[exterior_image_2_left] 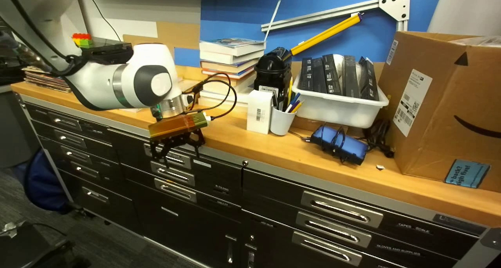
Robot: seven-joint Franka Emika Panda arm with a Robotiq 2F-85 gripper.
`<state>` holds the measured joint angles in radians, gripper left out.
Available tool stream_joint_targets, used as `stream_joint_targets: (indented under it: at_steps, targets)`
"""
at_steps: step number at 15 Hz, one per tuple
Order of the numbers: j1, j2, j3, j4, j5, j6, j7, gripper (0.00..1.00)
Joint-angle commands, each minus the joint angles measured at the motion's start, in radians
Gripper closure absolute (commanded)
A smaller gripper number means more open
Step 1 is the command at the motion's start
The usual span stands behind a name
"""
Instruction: Put the Lego in the open drawer and then close the drawer
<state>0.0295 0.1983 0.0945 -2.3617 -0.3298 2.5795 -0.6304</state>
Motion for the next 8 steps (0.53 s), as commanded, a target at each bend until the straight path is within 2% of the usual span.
stream_joint_targets:
  at_steps: [1,6,7,8]
  targets:
    - [-0.005,-0.224,-0.003,-0.057,0.050,-0.121,0.009,0.00]
    - [0.033,-0.453,-0.023,0.008,0.159,-0.425,-0.044,0.00]
    - [0.026,-0.355,-0.026,0.004,0.100,-0.341,-0.003,0.00]
    - [0.034,-0.400,-0.029,0.010,0.119,-0.386,-0.012,0.00]
